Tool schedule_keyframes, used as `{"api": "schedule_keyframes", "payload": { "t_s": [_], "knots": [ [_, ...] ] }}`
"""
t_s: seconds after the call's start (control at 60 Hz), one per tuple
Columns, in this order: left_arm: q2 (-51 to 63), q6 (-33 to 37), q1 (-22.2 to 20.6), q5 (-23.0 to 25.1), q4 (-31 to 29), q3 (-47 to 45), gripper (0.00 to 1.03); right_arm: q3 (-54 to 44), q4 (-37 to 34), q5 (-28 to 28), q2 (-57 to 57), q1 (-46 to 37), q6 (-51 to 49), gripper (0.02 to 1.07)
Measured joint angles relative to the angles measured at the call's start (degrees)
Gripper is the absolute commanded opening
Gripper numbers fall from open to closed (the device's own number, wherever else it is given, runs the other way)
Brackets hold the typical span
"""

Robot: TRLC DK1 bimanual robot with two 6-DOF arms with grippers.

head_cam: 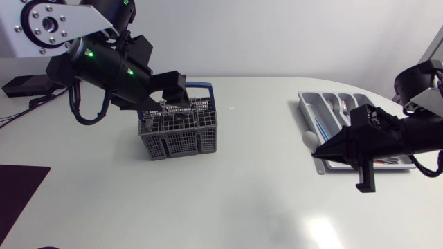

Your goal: Unload the cutlery basket into the drawer organizer.

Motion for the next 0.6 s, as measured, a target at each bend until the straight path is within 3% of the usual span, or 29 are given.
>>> {"api": "schedule_keyframes", "payload": {
  "t_s": [0.35, 0.6],
  "knots": [
    [0.6, 0.1, -0.8, -6.3, -1.5, 0.5, 0.99, 3.6, -0.7, 5.0, 7.4, -18.5, -18.0, 0.08],
    [1.3, 0.1, -0.8, -10.2, -1.6, 0.5, 0.99, 7.2, 7.8, 9.7, 15.8, -26.0, -24.7, 0.08]
  ]
}}
